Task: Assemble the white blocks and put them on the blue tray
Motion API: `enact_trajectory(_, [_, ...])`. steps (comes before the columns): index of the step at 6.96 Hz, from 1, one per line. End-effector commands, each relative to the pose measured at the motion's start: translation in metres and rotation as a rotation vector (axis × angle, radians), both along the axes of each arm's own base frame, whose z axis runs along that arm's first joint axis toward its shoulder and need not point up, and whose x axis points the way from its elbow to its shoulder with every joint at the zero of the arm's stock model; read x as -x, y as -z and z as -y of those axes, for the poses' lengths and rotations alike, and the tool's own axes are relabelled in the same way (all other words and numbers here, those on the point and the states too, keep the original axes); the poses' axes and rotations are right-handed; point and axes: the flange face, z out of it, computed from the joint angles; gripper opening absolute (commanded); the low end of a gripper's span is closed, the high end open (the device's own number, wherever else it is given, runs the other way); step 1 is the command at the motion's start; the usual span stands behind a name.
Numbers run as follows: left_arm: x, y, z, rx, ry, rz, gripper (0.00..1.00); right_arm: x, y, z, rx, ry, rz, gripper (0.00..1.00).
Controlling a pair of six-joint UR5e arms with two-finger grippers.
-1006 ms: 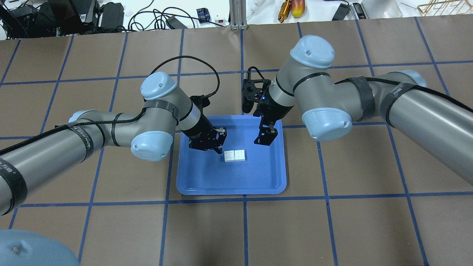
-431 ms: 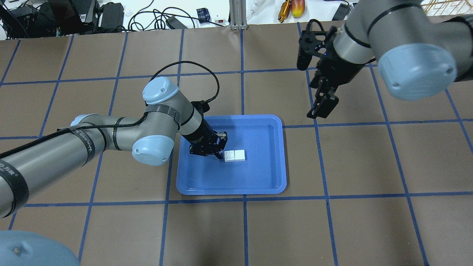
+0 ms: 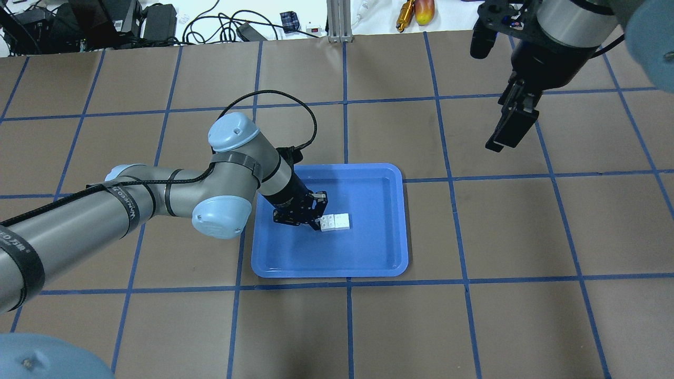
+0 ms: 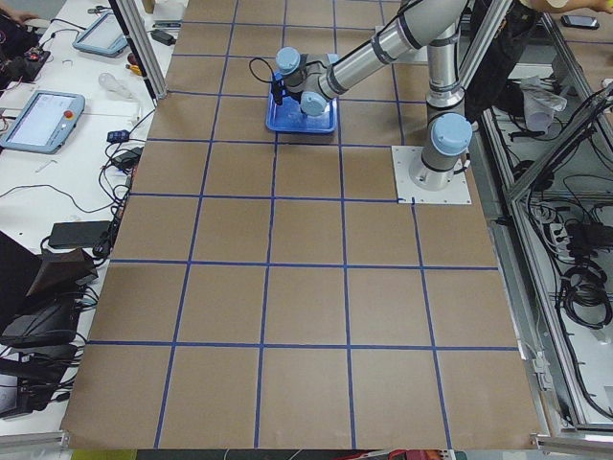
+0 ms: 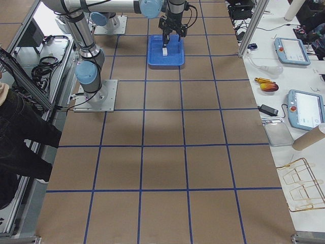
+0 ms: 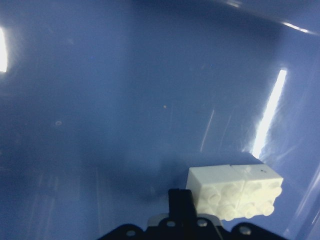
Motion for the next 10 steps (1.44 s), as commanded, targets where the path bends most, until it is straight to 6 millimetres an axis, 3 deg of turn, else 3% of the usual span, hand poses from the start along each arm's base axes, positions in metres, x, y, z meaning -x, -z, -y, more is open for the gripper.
enact_trajectory(1, [0.001, 0.000, 0.000, -0.003, -0.008, 0.002, 0.00, 0.003, -0.015, 0.001, -0.001, 0.211, -0.011, 1.00])
enact_trajectory(3, [0.001, -0.001, 0.000, 0.000, -0.008, 0.001, 0.00, 0.002, -0.015, 0.009, -0.013, 0.571, 0.000, 1.00])
enact_trajectory(5, [0.001, -0.006, 0.004, 0.021, -0.003, -0.003, 0.00, 0.006, -0.014, 0.014, -0.005, 0.758, -0.046, 1.00])
enact_trajectory(6, [-0.003, -0.020, 0.013, 0.055, -0.003, -0.005, 0.00, 0.013, -0.005, 0.017, -0.007, 0.849, -0.129, 1.00])
enact_trajectory(8, [-0.010, -0.052, 0.038, 0.101, 0.000, 0.057, 0.00, 0.009, -0.001, 0.017, -0.042, 1.016, -0.129, 1.00])
enact_trajectory(10, [-0.022, -0.119, 0.068, 0.088, 0.008, 0.138, 0.00, 0.001, -0.004, 0.015, -0.052, 1.015, -0.084, 1.00])
